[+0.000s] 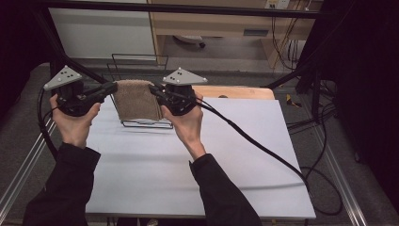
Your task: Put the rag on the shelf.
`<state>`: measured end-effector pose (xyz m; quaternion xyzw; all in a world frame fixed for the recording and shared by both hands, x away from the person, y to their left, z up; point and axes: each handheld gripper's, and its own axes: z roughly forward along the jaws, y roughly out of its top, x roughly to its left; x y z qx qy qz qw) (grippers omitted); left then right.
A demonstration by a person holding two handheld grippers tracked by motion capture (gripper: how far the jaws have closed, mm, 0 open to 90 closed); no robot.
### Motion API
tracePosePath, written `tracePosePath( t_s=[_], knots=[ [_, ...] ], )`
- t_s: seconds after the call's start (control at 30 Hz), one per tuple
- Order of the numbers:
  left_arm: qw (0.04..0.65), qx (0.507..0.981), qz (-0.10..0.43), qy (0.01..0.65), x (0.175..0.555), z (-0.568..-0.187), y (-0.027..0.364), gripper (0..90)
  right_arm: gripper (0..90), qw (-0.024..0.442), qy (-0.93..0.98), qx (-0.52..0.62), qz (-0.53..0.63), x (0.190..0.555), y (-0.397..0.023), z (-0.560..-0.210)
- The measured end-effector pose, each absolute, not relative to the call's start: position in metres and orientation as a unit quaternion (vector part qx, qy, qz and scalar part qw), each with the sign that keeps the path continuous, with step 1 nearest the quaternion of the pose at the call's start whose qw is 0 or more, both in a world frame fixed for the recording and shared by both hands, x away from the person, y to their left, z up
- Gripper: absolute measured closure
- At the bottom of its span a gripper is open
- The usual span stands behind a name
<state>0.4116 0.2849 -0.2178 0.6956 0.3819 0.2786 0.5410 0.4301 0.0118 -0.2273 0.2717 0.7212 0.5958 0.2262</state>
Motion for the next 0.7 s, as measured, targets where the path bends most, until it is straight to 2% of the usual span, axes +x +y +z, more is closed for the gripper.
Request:
tracePosePath(
  t_s=[0.7],
  knots=[
    [0.550, 0.679, 0.304, 0.379, 0.428, -0.180, 0.293, 86.0, 83.9, 0.249, 0.707, 0.265, 0.607, 0.449, 0.024, -0.191]
  ],
)
